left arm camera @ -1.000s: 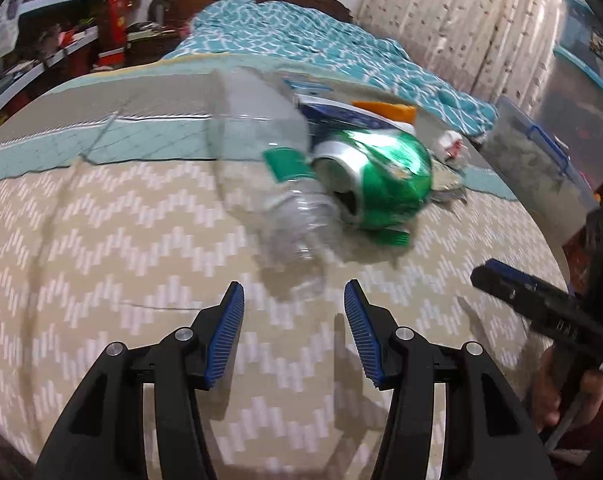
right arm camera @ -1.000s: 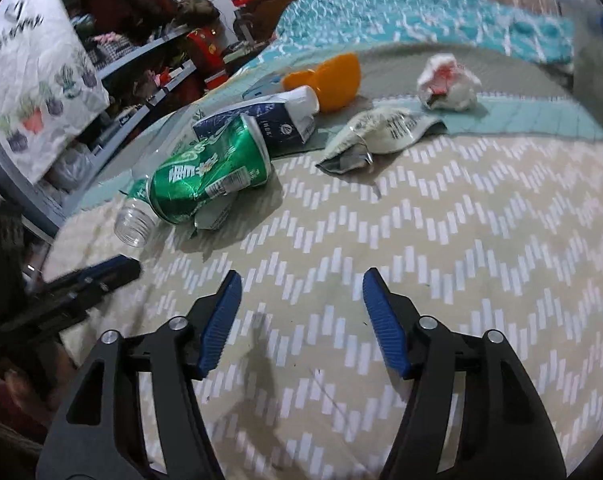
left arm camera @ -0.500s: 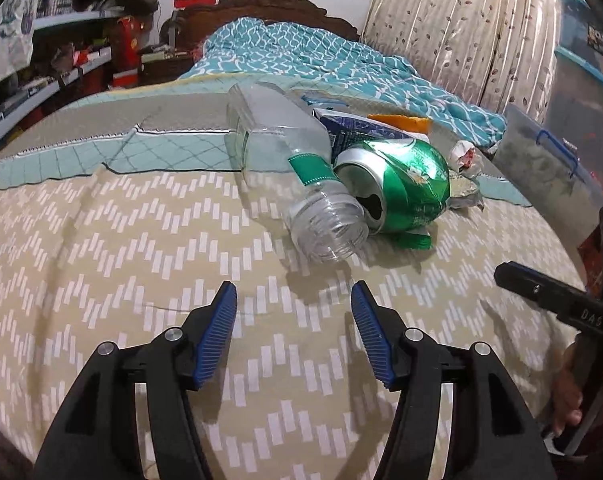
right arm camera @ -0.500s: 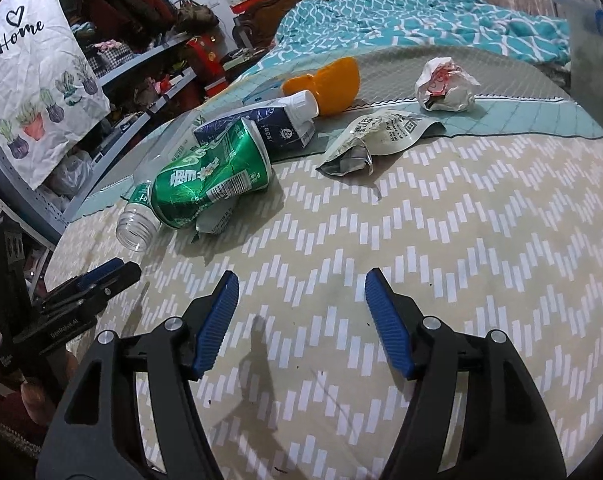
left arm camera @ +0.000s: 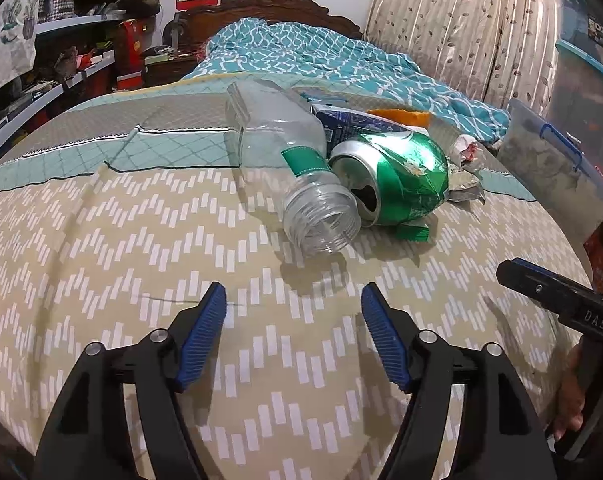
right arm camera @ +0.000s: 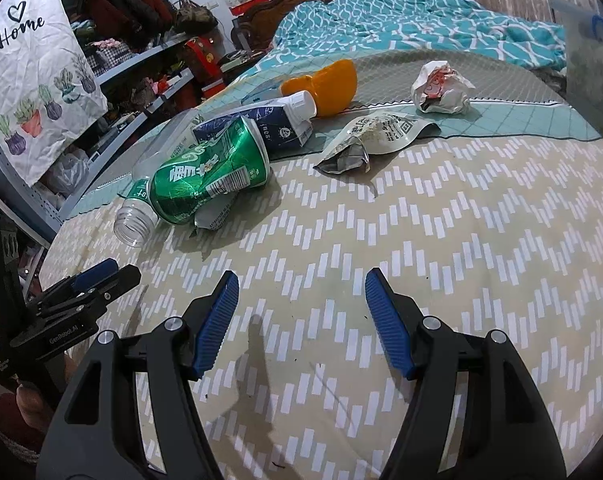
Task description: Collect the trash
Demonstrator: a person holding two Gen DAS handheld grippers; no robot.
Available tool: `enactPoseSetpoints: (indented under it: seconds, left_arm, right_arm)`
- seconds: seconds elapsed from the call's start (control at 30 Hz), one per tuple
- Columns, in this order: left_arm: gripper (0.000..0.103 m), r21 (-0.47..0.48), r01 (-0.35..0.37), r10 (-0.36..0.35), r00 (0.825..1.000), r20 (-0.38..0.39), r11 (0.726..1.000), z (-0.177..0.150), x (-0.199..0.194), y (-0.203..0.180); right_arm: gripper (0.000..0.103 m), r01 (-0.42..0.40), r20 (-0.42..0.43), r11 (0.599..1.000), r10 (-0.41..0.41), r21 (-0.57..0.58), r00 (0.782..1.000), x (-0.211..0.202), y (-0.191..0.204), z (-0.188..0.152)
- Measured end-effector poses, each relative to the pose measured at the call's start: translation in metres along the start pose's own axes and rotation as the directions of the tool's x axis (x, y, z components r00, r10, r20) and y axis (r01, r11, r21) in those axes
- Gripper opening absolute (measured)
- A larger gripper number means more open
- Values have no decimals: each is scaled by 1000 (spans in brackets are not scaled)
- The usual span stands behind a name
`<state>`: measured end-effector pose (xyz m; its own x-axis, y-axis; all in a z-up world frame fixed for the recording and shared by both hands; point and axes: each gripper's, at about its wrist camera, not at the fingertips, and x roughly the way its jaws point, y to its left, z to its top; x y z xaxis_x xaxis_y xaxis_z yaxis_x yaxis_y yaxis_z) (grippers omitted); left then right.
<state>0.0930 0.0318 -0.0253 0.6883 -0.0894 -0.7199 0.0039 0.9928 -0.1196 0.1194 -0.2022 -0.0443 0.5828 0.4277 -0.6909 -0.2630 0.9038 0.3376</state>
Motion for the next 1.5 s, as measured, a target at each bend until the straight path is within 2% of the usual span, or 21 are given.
enactPoseSetpoints:
  seconds: [0.17,0.4,1.0,1.5]
  left_arm:
    - [72,38,-31,31,1000,0,999,-2,3,-9]
    - [75,34,-50,50,999,-3,998,-3,4,-15]
    - [79,43,-24,24,1000,-1,999,-3,5,-15]
    - [84,110,-56,59,998,-29,992,-3,11,-26]
  right_arm:
    - [67,-1,1,1000,1,1,1000,0,0,0]
    - [67,-13,4,1000,13,10,1000,-1,0,0]
    - [67,-4,4,1000,4,3,1000,0,0,0]
    - [67,-10,9,1000,10,17,1000,-1,1,-1]
